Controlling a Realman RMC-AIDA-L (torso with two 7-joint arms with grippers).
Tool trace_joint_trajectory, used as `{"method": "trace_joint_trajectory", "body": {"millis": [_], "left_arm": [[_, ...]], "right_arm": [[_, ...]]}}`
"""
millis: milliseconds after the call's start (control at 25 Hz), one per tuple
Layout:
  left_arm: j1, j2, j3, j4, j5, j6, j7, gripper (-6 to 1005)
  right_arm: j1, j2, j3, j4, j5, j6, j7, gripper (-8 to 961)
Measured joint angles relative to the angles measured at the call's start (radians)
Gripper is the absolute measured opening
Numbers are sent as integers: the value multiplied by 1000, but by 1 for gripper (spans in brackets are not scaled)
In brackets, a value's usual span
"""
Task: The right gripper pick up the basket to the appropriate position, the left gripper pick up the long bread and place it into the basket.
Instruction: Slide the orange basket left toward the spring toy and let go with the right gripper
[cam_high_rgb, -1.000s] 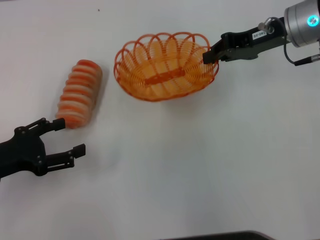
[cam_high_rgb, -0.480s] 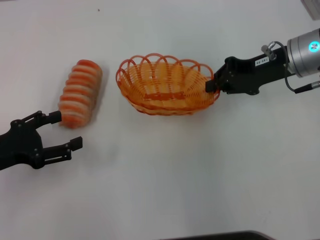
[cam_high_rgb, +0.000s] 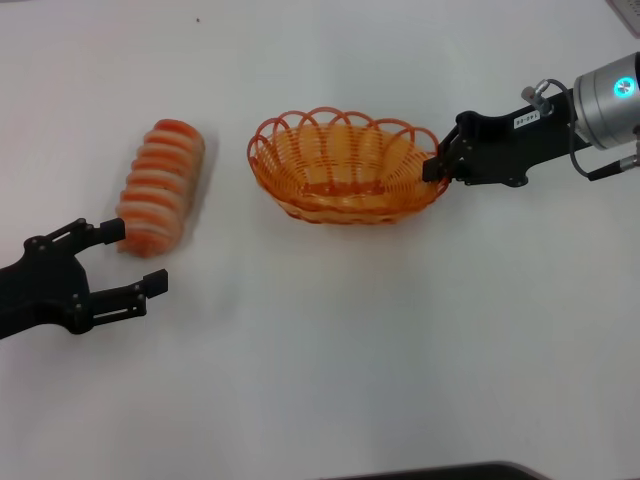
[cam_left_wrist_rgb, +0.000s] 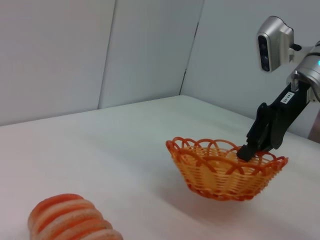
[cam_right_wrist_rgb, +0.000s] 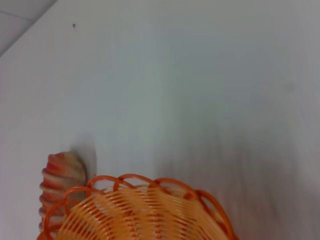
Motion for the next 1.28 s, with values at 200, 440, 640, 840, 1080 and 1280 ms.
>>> {"method": "trace_joint_trajectory", "body": {"millis": [200,440,640,840,1080,1280], "left_arm": [[0,-1,-1,0,0,5,-1,894],[0,-1,-1,0,0,1,0,892],[0,-1,-1,0,0,1,1,891],[0,-2,-4,9,0,5,2,889],[0,-3,-10,11,0,6,2,887],[1,-4,-13,11,-8,8,0,886]], "right_arm": [[-2,3,-20,7,8,12,-16,82],[-20,1,-16,28,44,27,-28,77],[-22,5,-18,32,48,35,-30,100],[-19,7,-15,68,49,47,-15,129],[-19,6,-11,104,60,61,-9,165],[-43,8,-10,102,126,62,-15,299]]}}
